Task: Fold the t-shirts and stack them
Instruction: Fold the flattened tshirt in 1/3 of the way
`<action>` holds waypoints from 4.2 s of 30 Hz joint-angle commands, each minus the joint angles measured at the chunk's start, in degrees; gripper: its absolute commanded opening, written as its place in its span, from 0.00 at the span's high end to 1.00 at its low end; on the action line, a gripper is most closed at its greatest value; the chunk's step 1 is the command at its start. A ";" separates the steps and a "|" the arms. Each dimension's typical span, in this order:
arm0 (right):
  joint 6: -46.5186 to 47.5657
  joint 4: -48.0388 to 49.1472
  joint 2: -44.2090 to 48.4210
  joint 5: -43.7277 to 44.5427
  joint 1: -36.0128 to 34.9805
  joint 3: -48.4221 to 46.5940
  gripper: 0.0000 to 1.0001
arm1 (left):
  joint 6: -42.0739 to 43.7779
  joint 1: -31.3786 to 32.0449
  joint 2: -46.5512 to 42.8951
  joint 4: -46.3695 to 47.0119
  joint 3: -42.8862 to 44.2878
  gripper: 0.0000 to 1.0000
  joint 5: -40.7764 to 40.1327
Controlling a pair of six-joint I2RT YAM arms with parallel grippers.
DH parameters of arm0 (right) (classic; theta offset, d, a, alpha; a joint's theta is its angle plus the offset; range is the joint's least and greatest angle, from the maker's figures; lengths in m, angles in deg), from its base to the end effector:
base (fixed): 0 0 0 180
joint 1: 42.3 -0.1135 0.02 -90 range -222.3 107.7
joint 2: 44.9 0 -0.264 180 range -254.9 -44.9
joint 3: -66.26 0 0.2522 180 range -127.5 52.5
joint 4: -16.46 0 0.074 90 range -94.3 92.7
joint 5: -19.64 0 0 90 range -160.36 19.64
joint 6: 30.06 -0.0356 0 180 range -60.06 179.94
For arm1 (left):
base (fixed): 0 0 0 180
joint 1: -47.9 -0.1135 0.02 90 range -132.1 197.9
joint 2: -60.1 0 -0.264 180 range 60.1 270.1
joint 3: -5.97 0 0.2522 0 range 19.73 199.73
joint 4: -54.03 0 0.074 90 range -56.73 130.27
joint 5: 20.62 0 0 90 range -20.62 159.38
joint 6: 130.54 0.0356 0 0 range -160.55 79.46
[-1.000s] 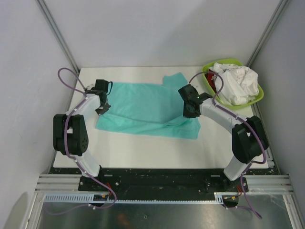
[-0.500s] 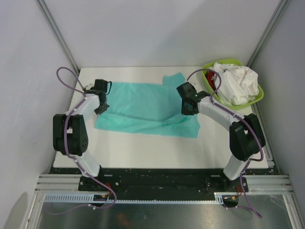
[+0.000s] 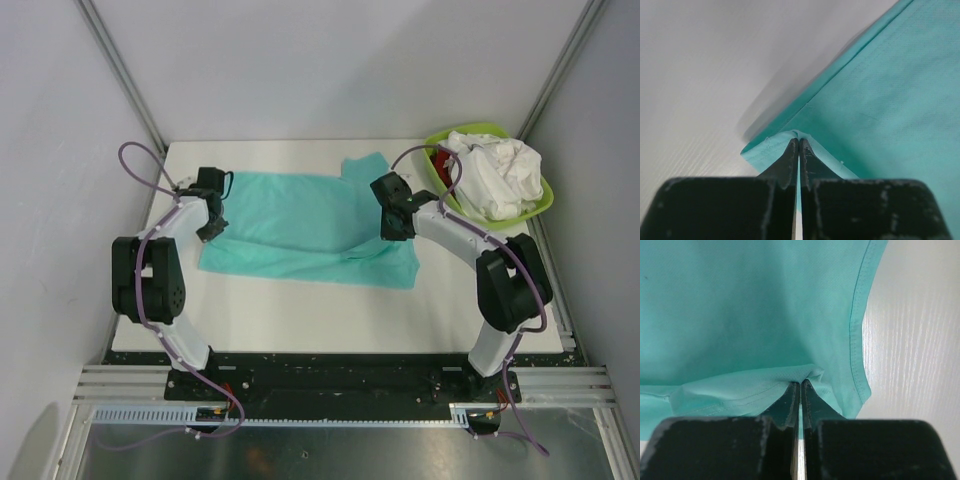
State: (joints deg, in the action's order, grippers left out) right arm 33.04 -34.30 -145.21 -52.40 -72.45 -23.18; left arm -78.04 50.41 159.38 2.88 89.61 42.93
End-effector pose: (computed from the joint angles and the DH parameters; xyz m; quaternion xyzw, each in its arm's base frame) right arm 0.3222 0.1744 0.2308 0.0111 0.9583 -0.0174 0.2849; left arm 0.3475 0.0006 0.2087 -0.3306 0.8956 0.1436 0.2607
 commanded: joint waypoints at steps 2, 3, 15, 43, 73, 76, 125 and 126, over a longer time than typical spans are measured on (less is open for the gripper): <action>0.98 2.50 -1.40 1.87 0.42 -3.38 1.00 | 0.39 -0.81 0.45 1.03 1.78 1.00 -2.28; 1.10 2.61 -1.74 1.89 0.39 -3.58 1.00 | 0.40 -0.82 0.46 1.02 1.76 1.00 -2.33; 2.44 3.47 -5.10 3.28 0.65 -5.31 0.98 | 1.37 -1.13 1.46 1.54 1.94 1.00 -1.62; -2.91 3.53 0.30 2.26 -13.16 3.14 0.79 | 4.88 -1.01 -11.90 3.32 -5.11 0.32 4.85; 3.38 8.16 -17.22 0.90 -6.26 -17.06 0.40 | 4.71 -1.01 -11.72 4.25 -6.03 0.33 6.10; 3.15 7.01 -15.27 1.39 -5.91 -16.40 0.35 | 4.23 -1.01 -11.52 4.26 -6.18 0.32 7.04; -8.40 16.09 18.12 -8.27 4.65 32.19 0.57 | 0.65 -6.19 -19.98 5.29 -18.07 0.33 11.34; -8.46 16.39 17.95 -8.41 4.75 32.40 0.59 | 0.57 -6.85 -20.26 5.30 -18.45 0.33 11.43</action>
State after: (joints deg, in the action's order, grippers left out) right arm 25.37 -20.79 -126.20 -60.32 -68.21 8.56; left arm -76.60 45.84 142.27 7.40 72.37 54.64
